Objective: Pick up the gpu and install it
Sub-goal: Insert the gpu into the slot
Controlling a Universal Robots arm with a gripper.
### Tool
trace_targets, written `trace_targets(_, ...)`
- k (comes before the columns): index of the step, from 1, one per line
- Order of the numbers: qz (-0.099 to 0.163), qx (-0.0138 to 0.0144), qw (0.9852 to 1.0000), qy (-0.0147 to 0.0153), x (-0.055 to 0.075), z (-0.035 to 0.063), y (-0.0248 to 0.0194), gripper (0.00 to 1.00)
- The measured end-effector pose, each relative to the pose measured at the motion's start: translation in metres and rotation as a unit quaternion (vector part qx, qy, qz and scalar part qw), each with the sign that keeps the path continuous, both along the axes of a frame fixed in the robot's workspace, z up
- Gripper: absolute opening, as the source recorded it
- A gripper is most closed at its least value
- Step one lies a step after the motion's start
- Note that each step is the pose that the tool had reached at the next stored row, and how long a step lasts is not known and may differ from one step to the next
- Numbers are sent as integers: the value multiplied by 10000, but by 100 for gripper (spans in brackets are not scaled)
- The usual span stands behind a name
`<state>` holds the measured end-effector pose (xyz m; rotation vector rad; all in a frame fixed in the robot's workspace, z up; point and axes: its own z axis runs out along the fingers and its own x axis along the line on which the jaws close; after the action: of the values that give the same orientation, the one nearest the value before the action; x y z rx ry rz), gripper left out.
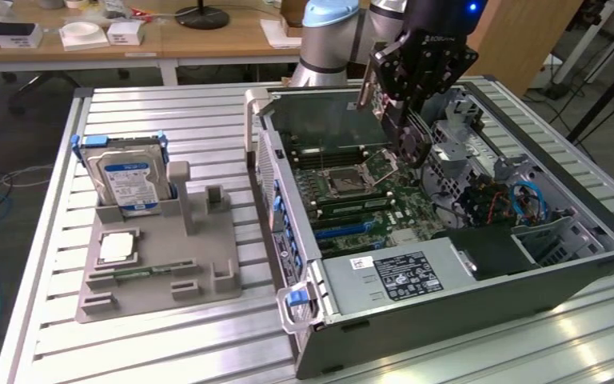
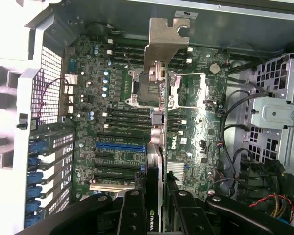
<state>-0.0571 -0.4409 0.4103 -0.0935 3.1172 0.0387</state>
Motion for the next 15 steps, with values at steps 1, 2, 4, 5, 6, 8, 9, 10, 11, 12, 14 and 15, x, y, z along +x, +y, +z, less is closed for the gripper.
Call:
trace_targets(1,0,0,10000,0,0,0,0,26)
trace_targets(2,0,0,10000,0,0,0,0,26)
trace_targets(4,0,0,10000,0,0,0,0,26)
trace_targets(5,1,0,10000,0,0,0,0,26)
trace_targets(6,10,0,10000,0,0,0,0,26)
trace_targets(8,84,0,10000,0,0,0,0,26)
trace_targets(9,137,0,9999,0,0,0,0,26)
trace_targets(10,196,0,9998,0,0,0,0,26)
trace_targets(11,248,0,9997,0,0,-1,0,26)
trace_targets(12,300,1,9996,0,0,-2,0,26)
trace_targets(14,401,0,9992,0,0,-1,0,26)
trace_targets(15,447,0,9990,0,0,-1,0,26)
